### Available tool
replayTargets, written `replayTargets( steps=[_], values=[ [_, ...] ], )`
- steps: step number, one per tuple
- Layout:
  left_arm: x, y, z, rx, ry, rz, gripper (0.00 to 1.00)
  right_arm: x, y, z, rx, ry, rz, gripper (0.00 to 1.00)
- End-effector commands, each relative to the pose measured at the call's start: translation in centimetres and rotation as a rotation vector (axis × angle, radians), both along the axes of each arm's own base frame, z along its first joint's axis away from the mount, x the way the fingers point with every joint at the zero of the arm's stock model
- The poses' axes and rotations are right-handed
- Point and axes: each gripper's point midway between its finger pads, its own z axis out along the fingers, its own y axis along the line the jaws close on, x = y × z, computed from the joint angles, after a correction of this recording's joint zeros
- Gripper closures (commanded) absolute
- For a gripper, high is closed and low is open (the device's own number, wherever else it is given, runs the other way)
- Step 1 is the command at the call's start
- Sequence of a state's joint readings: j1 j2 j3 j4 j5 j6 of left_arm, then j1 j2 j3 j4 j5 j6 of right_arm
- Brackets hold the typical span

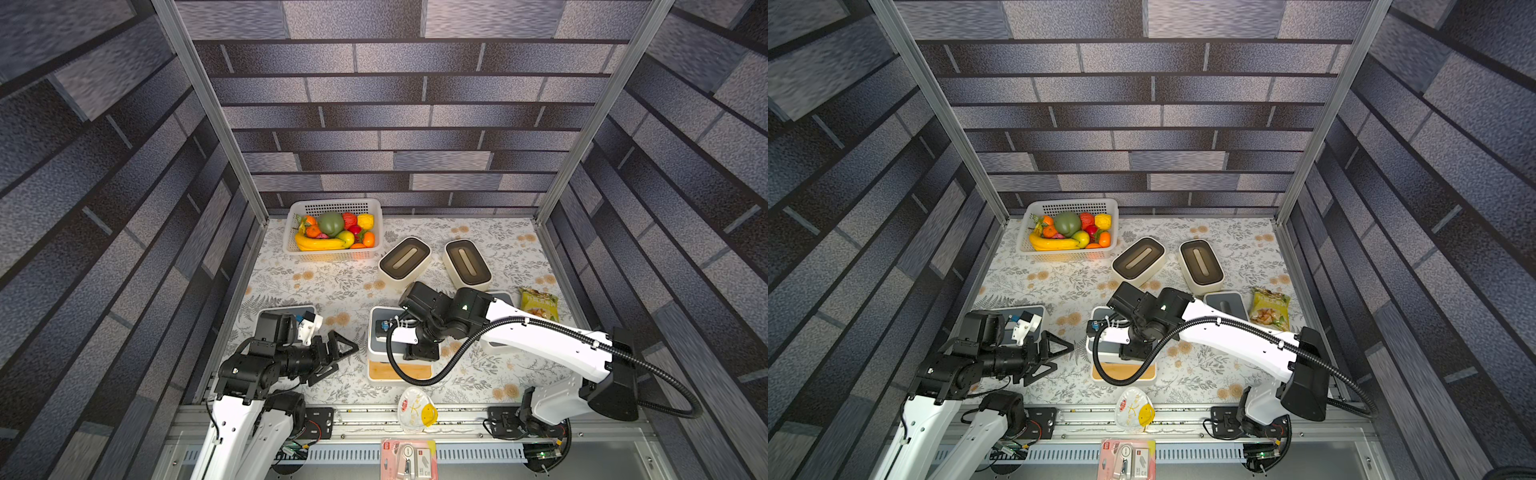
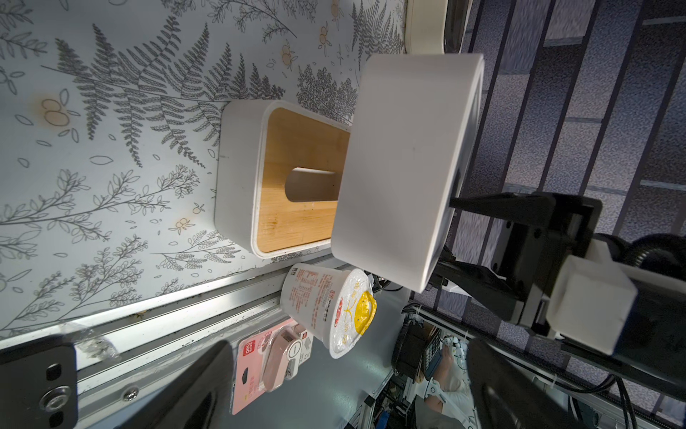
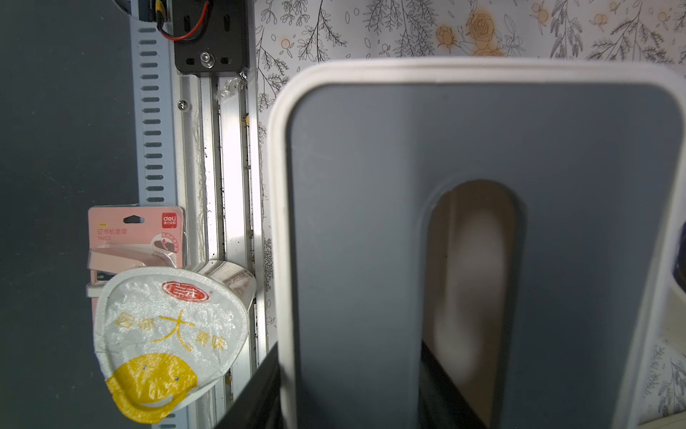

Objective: Stack the tissue boxes
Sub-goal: Place the tissue box at the tissue box.

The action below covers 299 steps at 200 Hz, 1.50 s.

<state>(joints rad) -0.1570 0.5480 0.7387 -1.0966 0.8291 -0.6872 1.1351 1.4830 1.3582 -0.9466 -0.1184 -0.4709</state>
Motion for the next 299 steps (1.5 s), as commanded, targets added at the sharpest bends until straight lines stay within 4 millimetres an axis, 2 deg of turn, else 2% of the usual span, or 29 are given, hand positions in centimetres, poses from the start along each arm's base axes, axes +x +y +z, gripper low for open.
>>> replayTargets(
  steps=[1, 142, 299],
  values=[
    [0.0, 0.3, 0.0, 0.017, -0.017, 0.013, 0.0, -0.8, 0.1, 0.1, 0.012, 0.006, 0.033, 0.54],
    [-0.5, 0.0, -2.2, -0.008, 0.038, -0.002, 0.0, -1.3, 0.5, -2.1, -0.038, 0.009, 0.053, 0.54],
    [-0.9, -0.1, -2.7, -0.014, 0.049, -0.009, 0.0, -1.4, 0.9, -3.4, -0.089, -0.002, 0.037, 0.54]
  ],
)
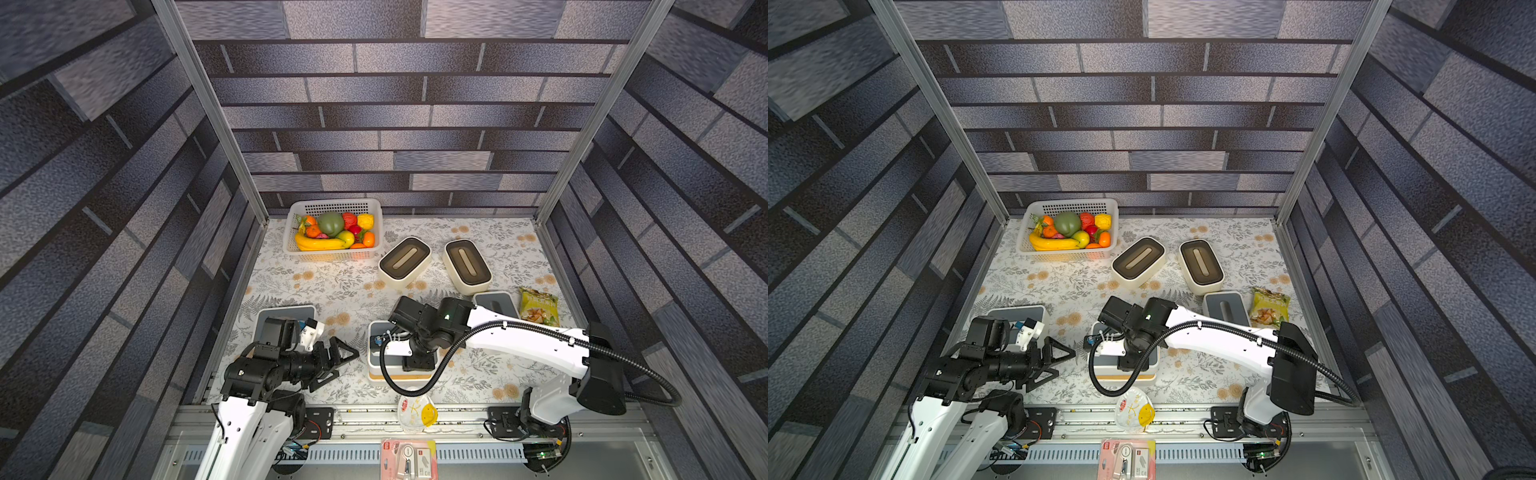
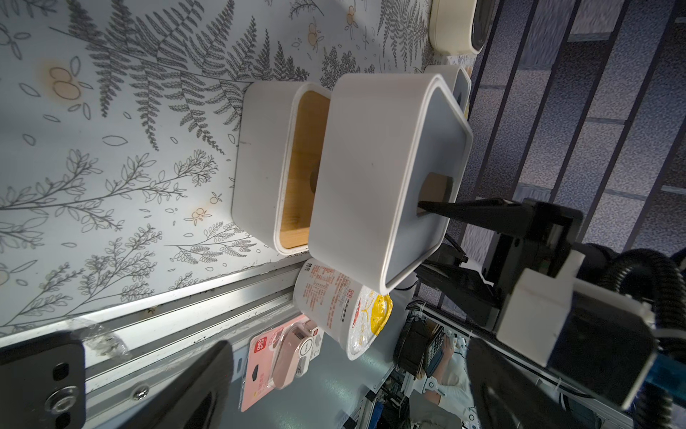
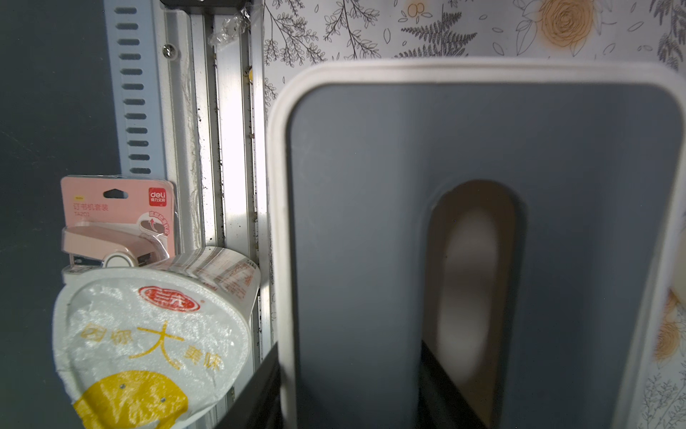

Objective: Stack the tissue boxes
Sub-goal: Place the tissue box at the tissue box.

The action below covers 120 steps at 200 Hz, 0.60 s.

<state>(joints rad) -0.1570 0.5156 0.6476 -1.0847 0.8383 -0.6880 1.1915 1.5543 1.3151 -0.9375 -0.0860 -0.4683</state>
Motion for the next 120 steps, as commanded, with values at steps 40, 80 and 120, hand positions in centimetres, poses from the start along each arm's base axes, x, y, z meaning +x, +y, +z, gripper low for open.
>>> replayTargets(
  steps=[40, 80, 120],
  values=[
    [-0.27, -0.1, -0.33, -0.014, 0.005, -0.004, 0.0, -0.08, 0.79, 0.19, 0.011, -0.021, -0.001, 0.53],
    [-0.29, -0.09, -0.49, -0.015, 0.009, -0.002, 0.0, -0.03, 0.93, 0.07, 0.014, -0.03, -0.002, 0.53],
    [-0.39, -0.13, -0.64, -0.019, 0.013, -0.003, 0.0, -0.27, 0.96, -0.46, 0.001, -0.027, 0.003, 0.53]
  ],
)
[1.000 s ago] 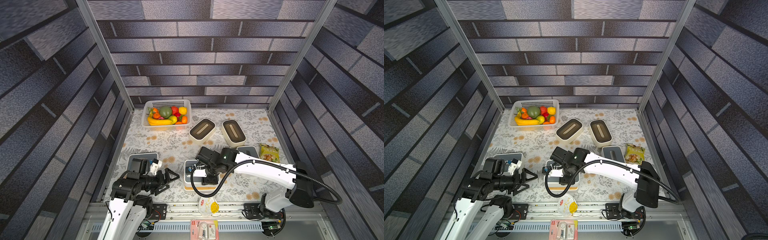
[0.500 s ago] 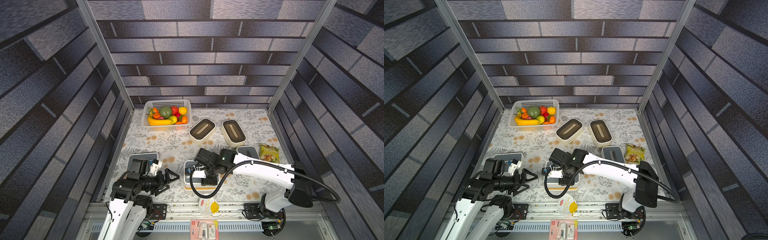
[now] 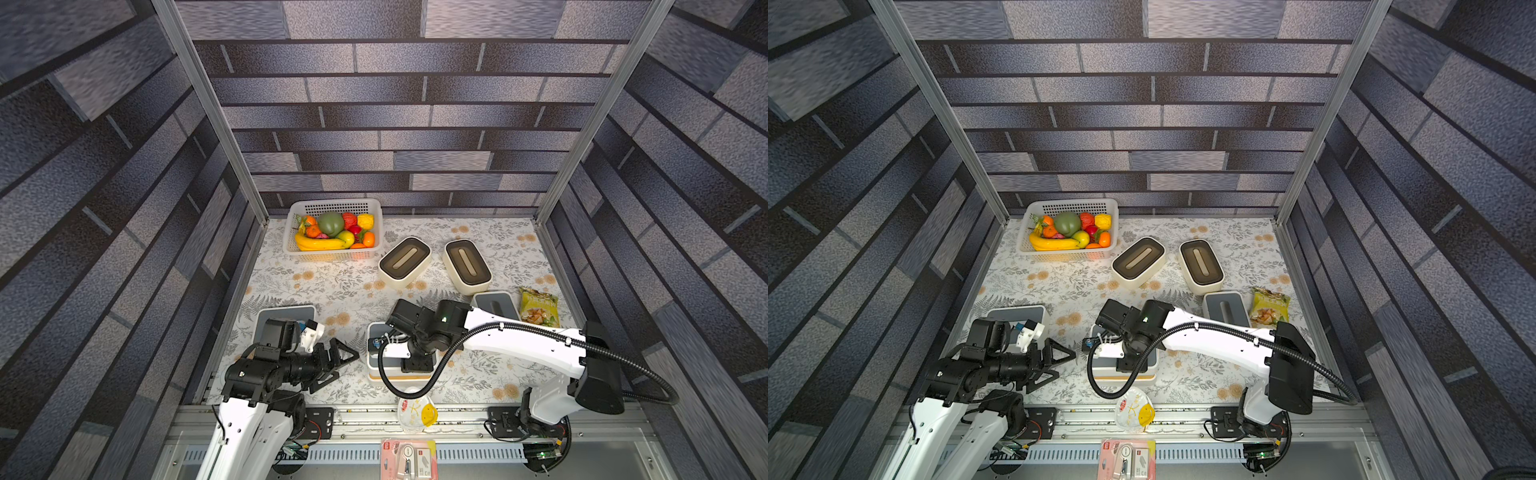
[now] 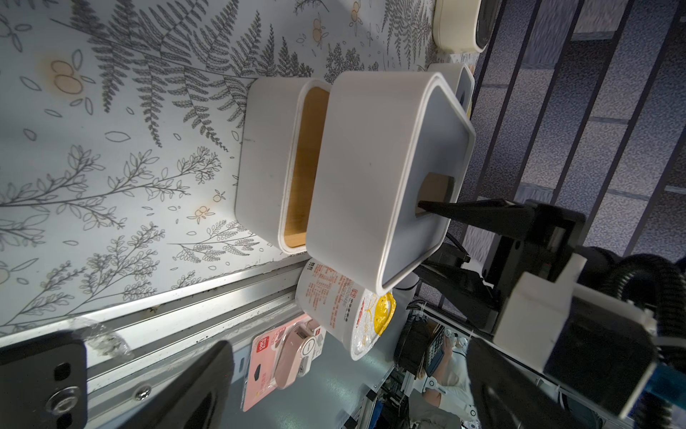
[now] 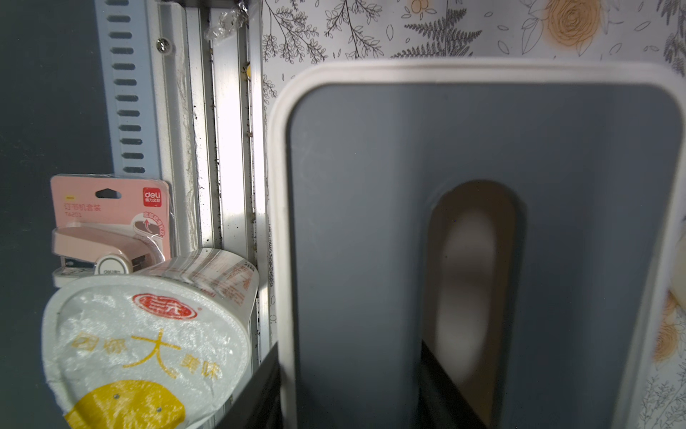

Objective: Stack the tissue boxes
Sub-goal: Place the tissue box at the tissue box.

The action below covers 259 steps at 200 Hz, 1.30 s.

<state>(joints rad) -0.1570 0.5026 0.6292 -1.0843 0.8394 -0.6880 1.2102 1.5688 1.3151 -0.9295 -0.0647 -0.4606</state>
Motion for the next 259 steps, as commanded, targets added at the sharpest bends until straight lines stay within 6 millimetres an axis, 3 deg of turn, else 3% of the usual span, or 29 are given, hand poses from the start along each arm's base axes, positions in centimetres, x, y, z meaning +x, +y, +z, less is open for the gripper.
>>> replayTargets(
  steps=[1, 259],
  values=[
    [-0.2, -0.2, -0.2, -0.019, 0.008, -0.002, 0.0, -0.1, 0.7, 0.0, 0.014, -0.012, -0.001, 0.53],
    [-0.2, -0.2, -0.9, -0.022, 0.023, -0.009, 0.0, -0.5, 0.9, -1.4, -0.029, -0.005, 0.005, 0.51]
  ],
)
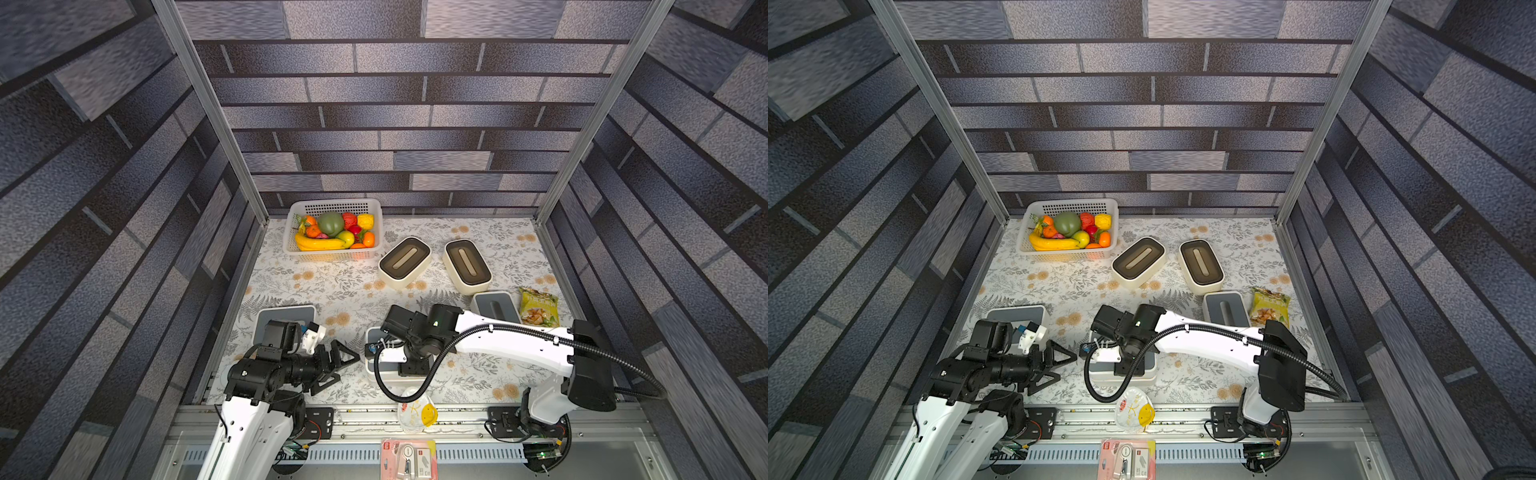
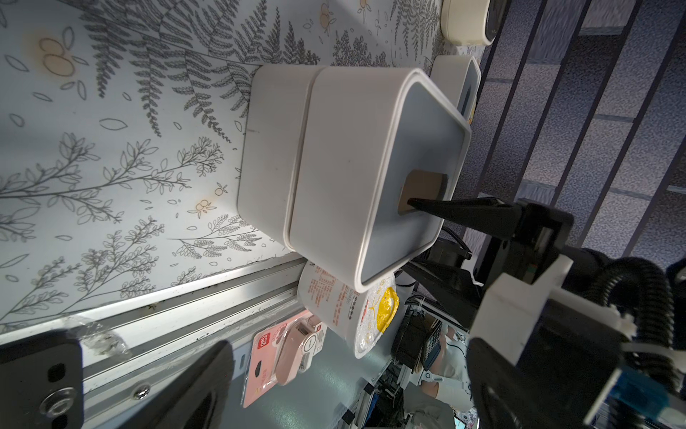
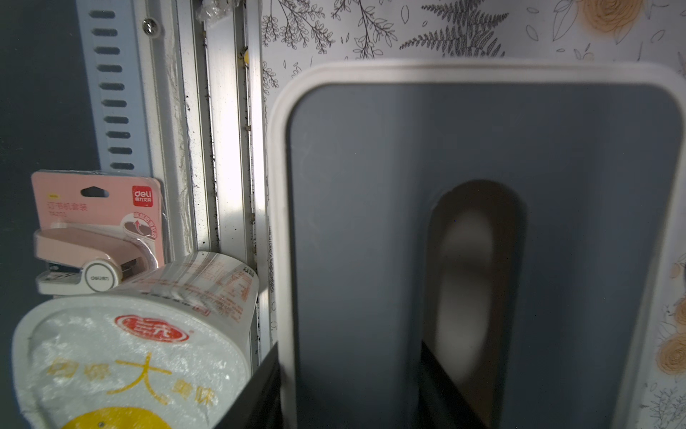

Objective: Stack the tissue boxes
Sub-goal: Place the tissue box at the tissue box.

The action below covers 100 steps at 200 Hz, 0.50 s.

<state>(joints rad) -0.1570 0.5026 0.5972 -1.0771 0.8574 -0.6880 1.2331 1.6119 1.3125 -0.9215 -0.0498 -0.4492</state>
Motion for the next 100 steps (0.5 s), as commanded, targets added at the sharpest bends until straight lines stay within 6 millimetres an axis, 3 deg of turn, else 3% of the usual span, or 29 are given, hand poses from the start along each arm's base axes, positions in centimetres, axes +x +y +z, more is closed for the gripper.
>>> replayTargets(
  steps=[1, 100],
  values=[
    [0.08, -0.08, -0.14, -0.01, -0.004, 0.0, 0.0, -0.08, 0.54, 0.05, 0.011, -0.009, -0.001, 0.51],
    [0.11, -0.11, -0.23, -0.013, -0.003, 0.0, 0.0, -0.07, 0.39, -0.05, -0.001, -0.007, -0.012, 0.48]
  ],
)
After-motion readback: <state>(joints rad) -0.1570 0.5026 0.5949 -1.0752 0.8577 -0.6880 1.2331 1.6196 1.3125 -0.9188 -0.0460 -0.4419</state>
